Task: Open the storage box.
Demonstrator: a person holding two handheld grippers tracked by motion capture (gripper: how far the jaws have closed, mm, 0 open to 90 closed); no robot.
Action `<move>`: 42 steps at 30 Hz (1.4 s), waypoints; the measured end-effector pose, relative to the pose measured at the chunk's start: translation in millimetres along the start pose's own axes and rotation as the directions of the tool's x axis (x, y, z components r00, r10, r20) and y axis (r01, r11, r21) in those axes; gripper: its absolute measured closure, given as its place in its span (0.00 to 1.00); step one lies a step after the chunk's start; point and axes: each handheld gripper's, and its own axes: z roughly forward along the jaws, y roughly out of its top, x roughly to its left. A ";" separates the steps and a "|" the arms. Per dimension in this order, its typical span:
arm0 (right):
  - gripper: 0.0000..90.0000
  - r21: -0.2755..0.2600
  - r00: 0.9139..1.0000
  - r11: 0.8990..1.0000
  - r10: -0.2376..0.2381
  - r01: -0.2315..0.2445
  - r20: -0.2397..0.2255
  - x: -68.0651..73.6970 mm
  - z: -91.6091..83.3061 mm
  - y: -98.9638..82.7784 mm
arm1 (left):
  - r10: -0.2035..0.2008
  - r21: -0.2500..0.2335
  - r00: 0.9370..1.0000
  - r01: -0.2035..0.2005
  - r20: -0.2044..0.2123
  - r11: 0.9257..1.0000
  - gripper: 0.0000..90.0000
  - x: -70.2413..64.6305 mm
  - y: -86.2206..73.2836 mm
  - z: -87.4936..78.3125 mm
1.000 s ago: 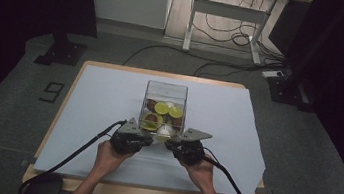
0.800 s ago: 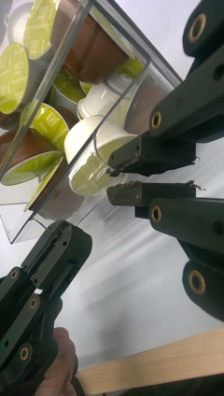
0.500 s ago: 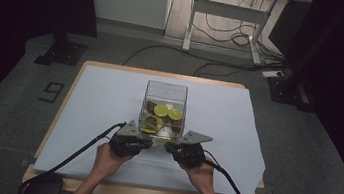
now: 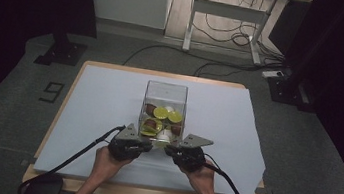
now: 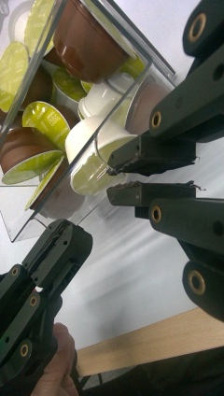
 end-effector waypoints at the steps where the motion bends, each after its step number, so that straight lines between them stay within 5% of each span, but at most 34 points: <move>1: 0.91 -0.001 1.000 1.000 0.001 -0.001 0.003 0.6 -0.8 -0.4 | -0.001 -0.001 1.000 0.001 0.001 1.000 0.92 -0.5 -0.2 -0.1; 12: 0.90 -0.012 1.000 1.000 0.008 -0.008 -0.002 2.7 -9.5 -3.2 | -0.010 -0.021 0.999 0.011 0.049 1.000 0.92 -5.4 -0.8 0.6; 42: 0.90 -0.001 1.000 1.000 -0.019 0.019 -0.017 19.6 -11.1 -8.6 | 0.016 0.003 0.999 -0.016 0.050 1.000 0.90 -15.0 -9.2 -8.5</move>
